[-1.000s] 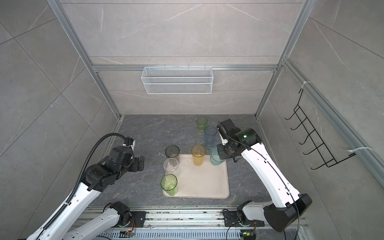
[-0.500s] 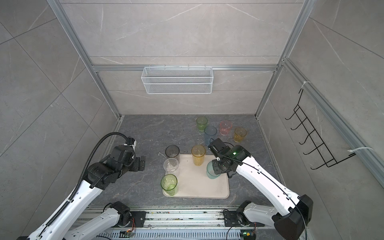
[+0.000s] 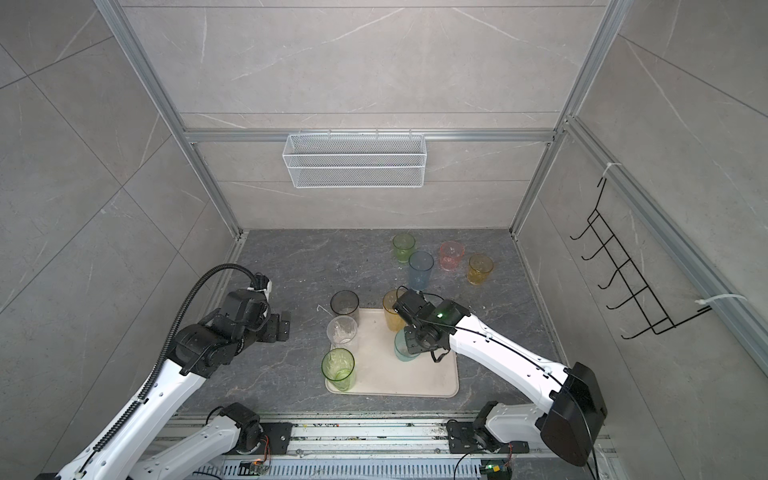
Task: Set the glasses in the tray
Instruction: 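Lower the teal cup onto the tray beside the yellow cup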
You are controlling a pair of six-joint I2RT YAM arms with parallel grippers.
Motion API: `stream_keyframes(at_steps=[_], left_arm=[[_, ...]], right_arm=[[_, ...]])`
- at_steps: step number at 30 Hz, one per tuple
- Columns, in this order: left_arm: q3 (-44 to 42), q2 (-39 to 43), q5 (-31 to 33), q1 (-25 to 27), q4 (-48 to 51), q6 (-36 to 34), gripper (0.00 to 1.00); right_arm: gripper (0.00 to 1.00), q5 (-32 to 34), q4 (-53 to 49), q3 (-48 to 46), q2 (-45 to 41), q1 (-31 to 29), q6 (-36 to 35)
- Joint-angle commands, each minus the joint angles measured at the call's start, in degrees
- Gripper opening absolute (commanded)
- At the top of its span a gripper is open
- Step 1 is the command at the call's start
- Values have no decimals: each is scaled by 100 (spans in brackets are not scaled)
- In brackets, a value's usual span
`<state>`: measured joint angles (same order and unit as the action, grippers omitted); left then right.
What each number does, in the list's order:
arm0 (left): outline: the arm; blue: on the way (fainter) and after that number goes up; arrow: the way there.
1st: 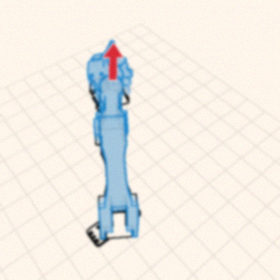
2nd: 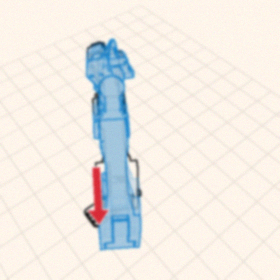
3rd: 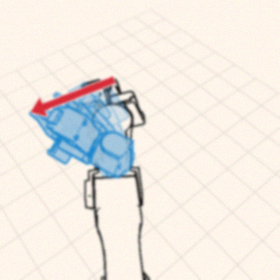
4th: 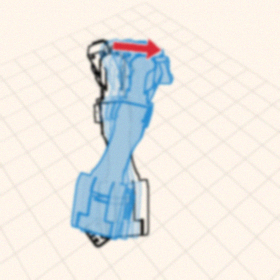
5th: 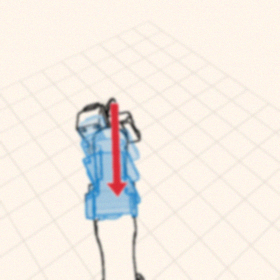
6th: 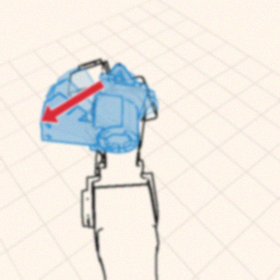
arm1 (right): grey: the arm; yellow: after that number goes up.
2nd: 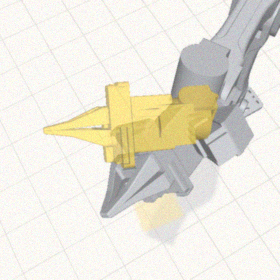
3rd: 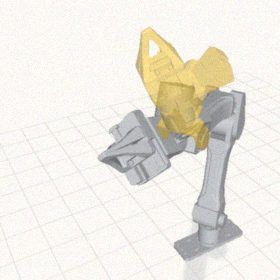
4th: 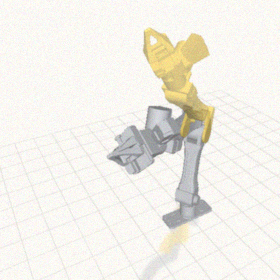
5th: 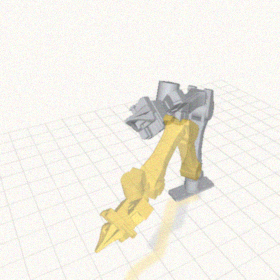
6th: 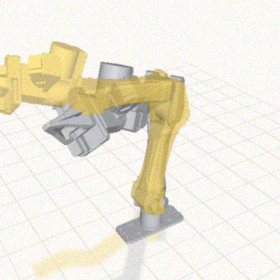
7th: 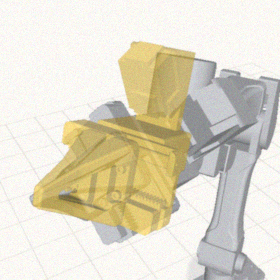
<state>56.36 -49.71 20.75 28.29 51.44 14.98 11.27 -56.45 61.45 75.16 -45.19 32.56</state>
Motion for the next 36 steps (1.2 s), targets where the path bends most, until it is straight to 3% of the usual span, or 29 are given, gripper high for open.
stream_keyframes(at_steps=[1, 31, 36], left_arm=[[184, -18, -109, -77, -37, 72, 99], [152, 49, -258, -200, -77, 75, 99], [147, 75, -256, -210, -73, 84, 99]], right_arm=[[0, 148, 188, 1, 89, -66, 240], [0, 183, 617, 219, 1027, -231, 523], [6, 174, 565, 263, 1045, -236, 550]])
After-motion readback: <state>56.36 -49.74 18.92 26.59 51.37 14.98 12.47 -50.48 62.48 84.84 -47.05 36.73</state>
